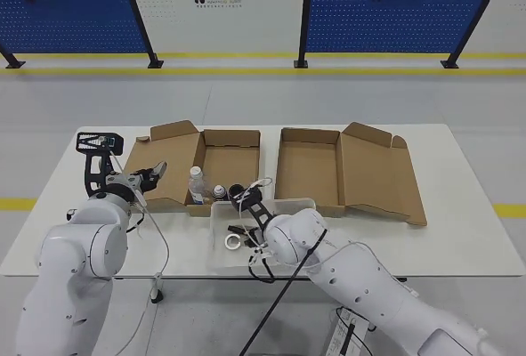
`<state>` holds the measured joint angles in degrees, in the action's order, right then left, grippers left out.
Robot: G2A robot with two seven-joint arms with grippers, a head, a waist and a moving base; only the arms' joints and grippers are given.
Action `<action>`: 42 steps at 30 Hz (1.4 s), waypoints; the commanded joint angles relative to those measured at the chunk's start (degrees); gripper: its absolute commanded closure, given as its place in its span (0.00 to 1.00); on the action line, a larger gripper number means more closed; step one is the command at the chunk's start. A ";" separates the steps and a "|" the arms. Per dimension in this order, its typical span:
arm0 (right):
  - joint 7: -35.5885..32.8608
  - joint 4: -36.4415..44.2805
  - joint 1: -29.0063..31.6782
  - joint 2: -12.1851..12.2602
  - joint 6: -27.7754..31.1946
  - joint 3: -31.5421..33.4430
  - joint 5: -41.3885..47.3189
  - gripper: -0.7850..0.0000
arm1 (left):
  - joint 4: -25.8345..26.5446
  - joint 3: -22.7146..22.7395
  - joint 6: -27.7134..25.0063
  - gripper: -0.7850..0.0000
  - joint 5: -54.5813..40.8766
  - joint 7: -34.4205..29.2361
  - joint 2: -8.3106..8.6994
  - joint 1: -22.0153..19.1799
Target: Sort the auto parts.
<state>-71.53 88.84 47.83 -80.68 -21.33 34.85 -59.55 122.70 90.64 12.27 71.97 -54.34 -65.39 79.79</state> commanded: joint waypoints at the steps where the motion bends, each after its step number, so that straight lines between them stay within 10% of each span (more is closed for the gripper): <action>1: -1.12 -1.86 -1.54 -0.97 -1.88 -1.18 0.00 0.34 | 0.00 0.00 0.00 0.00 0.00 0.00 0.00 0.00; 4: -2.42 -4.59 -3.86 -2.51 -3.28 -2.95 0.23 0.55 | 0.00 0.00 0.00 0.00 0.00 0.00 0.00 0.00; 42: 5.22 -32.11 -11.07 -15.36 0.44 -9.24 9.75 0.56 | 0.00 0.00 0.00 0.00 0.00 0.00 0.00 0.00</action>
<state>-66.58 57.28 36.86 -95.77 -20.99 25.69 -49.84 122.70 90.64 12.27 71.97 -54.34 -65.39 79.79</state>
